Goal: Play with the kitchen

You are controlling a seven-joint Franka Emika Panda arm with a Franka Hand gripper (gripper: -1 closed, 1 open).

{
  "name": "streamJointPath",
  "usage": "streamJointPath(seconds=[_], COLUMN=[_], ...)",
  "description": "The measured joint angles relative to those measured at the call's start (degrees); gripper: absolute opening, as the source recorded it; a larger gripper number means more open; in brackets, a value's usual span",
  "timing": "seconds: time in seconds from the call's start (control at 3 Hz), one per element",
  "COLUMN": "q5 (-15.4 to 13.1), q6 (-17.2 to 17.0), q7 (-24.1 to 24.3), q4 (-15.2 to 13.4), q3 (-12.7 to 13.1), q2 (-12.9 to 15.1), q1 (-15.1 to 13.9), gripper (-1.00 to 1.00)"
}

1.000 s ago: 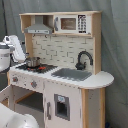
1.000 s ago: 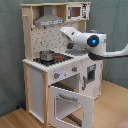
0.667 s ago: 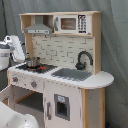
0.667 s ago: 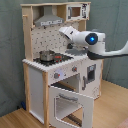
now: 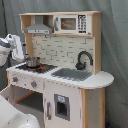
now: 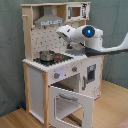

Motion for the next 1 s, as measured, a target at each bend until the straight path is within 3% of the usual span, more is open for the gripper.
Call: streamJointPath(seconds=[1.0], q5=[9.93], q6=[-8.15], q7=[-12.48], q4=[5.26], q3=[4.65], q2=[7.62], q1=[-3.94], gripper=[1.00])
